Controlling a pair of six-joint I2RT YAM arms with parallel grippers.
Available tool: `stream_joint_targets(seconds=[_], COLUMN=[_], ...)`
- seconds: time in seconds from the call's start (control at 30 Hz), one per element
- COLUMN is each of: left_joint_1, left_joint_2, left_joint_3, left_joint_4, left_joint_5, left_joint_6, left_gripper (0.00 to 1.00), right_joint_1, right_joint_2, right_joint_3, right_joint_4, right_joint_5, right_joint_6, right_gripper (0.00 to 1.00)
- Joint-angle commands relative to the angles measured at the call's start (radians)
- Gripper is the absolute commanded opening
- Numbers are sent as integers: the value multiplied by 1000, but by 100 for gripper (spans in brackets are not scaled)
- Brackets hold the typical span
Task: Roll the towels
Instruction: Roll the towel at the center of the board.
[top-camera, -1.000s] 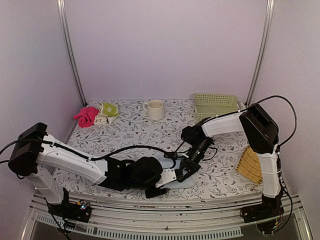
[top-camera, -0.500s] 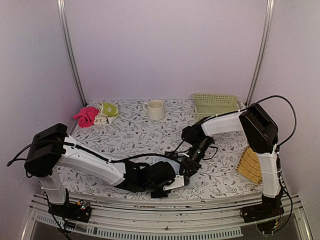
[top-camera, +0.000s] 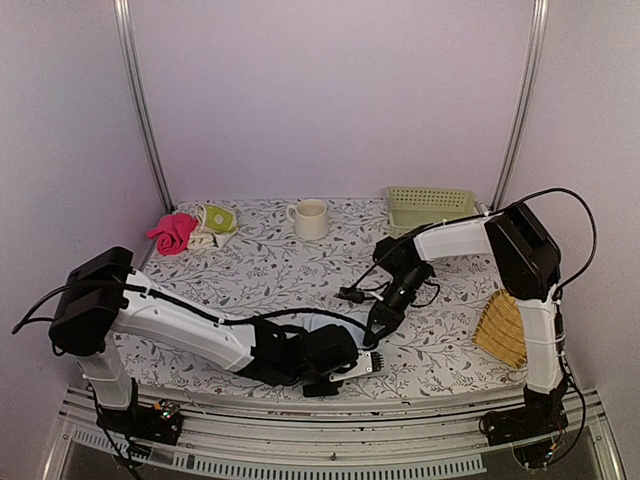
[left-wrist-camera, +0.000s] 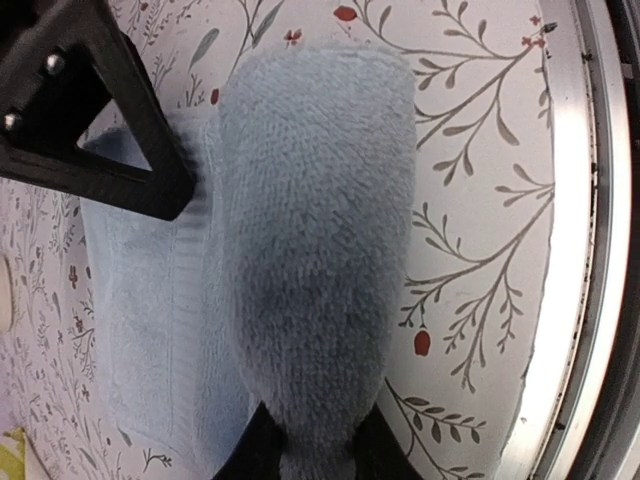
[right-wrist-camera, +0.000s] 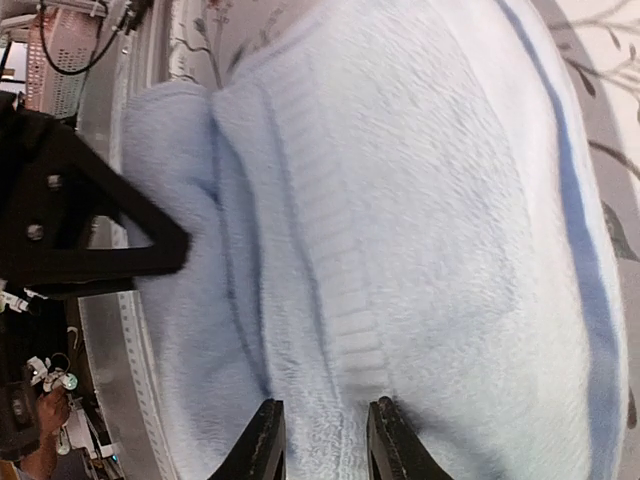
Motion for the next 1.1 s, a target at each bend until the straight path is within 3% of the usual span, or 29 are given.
stream_joint_targets(seconds=[0.0, 0.13, 0.33, 0.47, 0.57, 0.77, 0.97, 1.07], left_joint_1=[-21, -19, 29, 75, 128, 275, 359, 380], left_joint_2=[-17, -24, 96, 136, 141, 221, 339, 351], left_joint_3=[40, 28, 49, 73, 110, 186, 237, 227], left_joint_4=[-59, -26, -72, -103, -139, -182, -175, -130], left_joint_5=[16, 160, 288, 393, 517, 828, 1133, 1181], left_joint_6=[-19, -42, -154, -200, -237, -392, -504, -558], left_gripper=[19, 19, 14, 14, 14, 16, 16, 16], right_joint_1=[6, 5, 2, -35, -72, -80, -18, 37], right_joint_2=[71, 102, 60, -103, -280, -637, -794, -848], right_joint_3=[37, 68, 86, 174, 208, -68, -276, -350], right_joint_4=[64, 73, 38, -79, -65, 156, 161, 173], right_joint_5=[128, 161, 138, 39, 51, 147, 231, 261], right_joint_6=[86, 106, 100, 63, 60, 21, -165, -224], right_gripper=[30, 29, 28, 34, 41, 45, 45, 49])
